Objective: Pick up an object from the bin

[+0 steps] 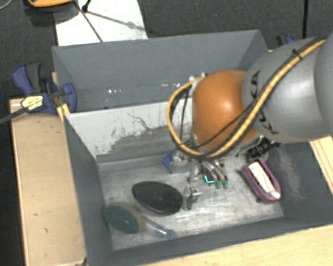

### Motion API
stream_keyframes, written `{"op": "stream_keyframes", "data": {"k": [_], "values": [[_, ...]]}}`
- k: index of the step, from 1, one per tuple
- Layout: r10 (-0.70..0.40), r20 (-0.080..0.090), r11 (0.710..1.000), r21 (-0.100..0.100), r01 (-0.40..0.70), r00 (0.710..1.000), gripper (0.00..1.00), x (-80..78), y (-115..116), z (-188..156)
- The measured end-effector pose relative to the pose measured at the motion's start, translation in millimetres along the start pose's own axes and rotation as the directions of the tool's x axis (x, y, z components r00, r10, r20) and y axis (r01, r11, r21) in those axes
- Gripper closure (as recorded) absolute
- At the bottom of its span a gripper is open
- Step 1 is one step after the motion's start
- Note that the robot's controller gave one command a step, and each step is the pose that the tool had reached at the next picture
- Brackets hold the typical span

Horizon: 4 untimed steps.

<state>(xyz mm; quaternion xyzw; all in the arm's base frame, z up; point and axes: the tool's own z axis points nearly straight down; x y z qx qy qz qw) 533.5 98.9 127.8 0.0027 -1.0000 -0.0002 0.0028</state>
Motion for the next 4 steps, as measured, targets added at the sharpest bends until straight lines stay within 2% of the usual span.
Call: {"op": "stream_keyframes", "data": {"k": [1,2,3,4], "values": [[-0.228,0.006,0.974,0.001,0.228,0.974,0.00,41.4,6,-16],[-0.303,0.009,0.953,0.000,0.303,0.953,0.00,13.4,45,47],[-0.295,0.012,0.956,0.002,0.295,0.955,1.00,12.6,43,43],[-0.410,0.014,0.912,0.004,0.410,0.912,1.00,6.0,46,-99]]}}
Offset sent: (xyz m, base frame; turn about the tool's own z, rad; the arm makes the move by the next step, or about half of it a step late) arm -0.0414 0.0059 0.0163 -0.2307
